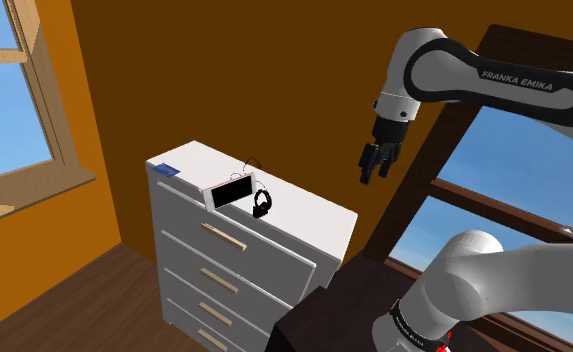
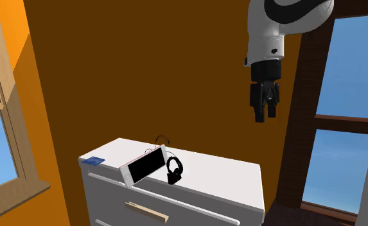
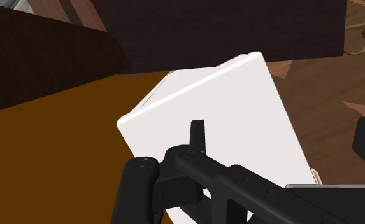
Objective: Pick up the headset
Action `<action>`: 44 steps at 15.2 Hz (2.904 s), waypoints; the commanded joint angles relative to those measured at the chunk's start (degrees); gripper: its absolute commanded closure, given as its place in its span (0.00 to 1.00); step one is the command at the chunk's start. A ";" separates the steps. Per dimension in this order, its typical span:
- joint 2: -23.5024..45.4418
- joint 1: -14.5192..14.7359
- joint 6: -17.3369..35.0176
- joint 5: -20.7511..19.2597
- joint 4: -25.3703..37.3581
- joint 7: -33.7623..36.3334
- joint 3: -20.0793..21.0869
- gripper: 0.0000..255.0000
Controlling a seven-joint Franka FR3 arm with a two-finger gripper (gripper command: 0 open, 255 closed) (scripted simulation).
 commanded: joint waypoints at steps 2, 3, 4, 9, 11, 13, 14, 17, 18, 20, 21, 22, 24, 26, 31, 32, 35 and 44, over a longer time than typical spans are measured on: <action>1.15 0.30 2.16 0.73 -0.48 0.29 0.21 0.00; 2.38 0.62 4.32 1.46 -0.89 0.56 0.41 0.00; 3.67 0.95 6.47 2.18 -1.22 0.79 0.62 0.00; 11.07 2.68 17.04 5.76 -1.65 1.53 1.68 0.00; 14.39 3.42 21.10 7.19 -1.25 1.64 2.08 0.00; 17.87 4.16 24.99 8.61 -0.52 1.64 2.47 0.00; 19.65 4.53 26.87 9.33 -0.03 1.60 2.66 0.00; 25.16 5.64 32.18 11.48 1.91 1.35 3.20 0.00; 27.03 6.00 33.84 12.20 2.71 1.22 3.37 0.00; 30.80 6.71 36.96 13.63 4.55 0.91 3.71 0.00; 32.70 7.04 38.42 14.35 5.58 0.72 3.89 0.00; 34.60 7.36 39.81 15.06 6.68 0.53 4.06 0.00; 38.40 7.97 42.38 16.45 9.10 0.11 4.41 0.00; 40.93 8.33 43.94 17.36 10.86 -0.18 4.67 0.00; 42.88 8.51 47.64 18.31 9.01 -1.44 4.77 0.00; 43.31 8.55 48.38 18.52 8.67 -1.71 4.80 0.00; 44.01 8.60 49.55 18.87 8.17 -2.14 4.83 0.00; 43.96 8.59 49.59 18.88 8.07 -2.18 4.82 1.00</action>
